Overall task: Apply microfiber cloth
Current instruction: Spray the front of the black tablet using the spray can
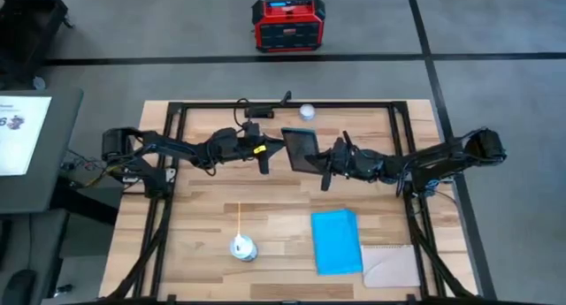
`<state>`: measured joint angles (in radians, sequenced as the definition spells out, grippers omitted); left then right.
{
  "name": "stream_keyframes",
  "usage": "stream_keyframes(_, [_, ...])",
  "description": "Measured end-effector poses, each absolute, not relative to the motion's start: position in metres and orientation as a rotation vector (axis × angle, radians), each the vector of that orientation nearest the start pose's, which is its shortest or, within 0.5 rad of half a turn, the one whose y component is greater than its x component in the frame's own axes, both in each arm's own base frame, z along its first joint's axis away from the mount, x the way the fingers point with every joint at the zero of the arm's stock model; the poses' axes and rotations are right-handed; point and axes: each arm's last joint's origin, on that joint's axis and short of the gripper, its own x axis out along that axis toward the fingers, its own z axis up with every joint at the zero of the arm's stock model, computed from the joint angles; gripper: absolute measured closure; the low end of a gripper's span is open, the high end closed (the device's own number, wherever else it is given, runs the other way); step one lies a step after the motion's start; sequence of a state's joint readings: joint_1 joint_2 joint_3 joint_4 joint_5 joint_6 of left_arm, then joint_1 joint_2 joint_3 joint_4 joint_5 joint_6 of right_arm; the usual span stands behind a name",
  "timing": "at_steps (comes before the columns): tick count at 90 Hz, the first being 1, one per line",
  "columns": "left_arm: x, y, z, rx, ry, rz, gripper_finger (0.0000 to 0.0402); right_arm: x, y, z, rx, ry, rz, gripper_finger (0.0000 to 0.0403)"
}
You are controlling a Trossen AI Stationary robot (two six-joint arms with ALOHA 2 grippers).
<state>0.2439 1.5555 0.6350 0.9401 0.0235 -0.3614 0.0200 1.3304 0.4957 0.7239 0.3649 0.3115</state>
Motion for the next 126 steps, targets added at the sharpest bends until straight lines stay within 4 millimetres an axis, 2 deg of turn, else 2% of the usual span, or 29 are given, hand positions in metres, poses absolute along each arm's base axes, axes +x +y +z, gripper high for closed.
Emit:
stream_keyframes(45, [0.306,0.076,0.218,-0.351,-0.044,0.207,0.0402,0.264,-0.006,0.2,0.308,0.084,-0.367,0.0393])
stream_keyframes(80, [0.303,0.076,0.224,-0.312,-0.034,0.156,0.0402,0.264,-0.01,0.201,0.302,0.076,-0.367,0.0393])
stream_keyframes(92, [0.287,0.07,0.241,-0.241,0.039,0.13,0.0402,0.264,-0.01,0.202,0.288,0.075,-0.358,0.0393])
stream_keyframes(112, [0.241,0.052,0.286,-0.122,0.062,0.163,0.0402,0.267,-0.015,0.197,0.286,0.069,-0.403,0.0393])
stream_keyframes(119, [0.227,0.042,0.297,-0.101,0.065,0.151,0.0402,0.272,-0.015,0.189,0.288,0.073,-0.368,0.0393])
stream_keyframes(126, [0.216,0.031,0.298,-0.09,0.113,0.165,0.0402,0.282,-0.017,0.179,0.298,0.052,-0.332,0.0393])
